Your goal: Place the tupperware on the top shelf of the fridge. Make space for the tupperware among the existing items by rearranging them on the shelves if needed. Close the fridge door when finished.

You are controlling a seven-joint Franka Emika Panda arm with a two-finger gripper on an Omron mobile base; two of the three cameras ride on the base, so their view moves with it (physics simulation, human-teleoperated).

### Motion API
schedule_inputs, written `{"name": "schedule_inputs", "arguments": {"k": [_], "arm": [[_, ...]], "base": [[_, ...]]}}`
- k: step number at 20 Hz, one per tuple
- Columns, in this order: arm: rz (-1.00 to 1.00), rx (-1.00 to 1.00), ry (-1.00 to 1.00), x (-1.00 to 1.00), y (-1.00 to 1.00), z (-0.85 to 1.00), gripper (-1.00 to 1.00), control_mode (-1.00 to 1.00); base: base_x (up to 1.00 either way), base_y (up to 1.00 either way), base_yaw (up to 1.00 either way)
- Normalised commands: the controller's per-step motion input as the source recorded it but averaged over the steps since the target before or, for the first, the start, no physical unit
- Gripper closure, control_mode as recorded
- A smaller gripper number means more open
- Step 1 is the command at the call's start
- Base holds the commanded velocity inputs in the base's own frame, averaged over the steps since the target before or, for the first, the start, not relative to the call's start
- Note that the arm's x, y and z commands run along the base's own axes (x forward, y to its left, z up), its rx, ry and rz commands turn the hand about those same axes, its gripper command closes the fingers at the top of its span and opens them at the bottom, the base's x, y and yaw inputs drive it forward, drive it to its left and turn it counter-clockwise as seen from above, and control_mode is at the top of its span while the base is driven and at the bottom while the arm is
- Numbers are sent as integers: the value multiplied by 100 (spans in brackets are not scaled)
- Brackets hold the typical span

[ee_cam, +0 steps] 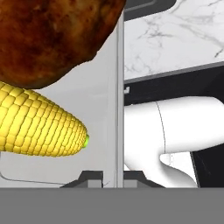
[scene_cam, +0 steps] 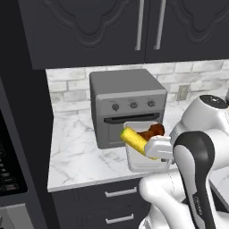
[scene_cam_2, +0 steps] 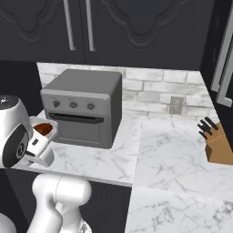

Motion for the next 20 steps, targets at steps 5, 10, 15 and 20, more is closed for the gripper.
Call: {"name": "schedule_inputs", "arguments": {"k": [5, 10, 15, 20], "arm": [[0, 0, 0, 0, 0, 0, 100, 100], [0, 0, 0, 0, 0, 0, 100, 100], [0, 0, 0, 0, 0, 0, 100, 100], [0, 0, 0, 0, 0, 0, 100, 100]], "base": [[0, 34, 0], [-36, 26, 0], [-73, 14, 0], [-64, 15, -5]]}}
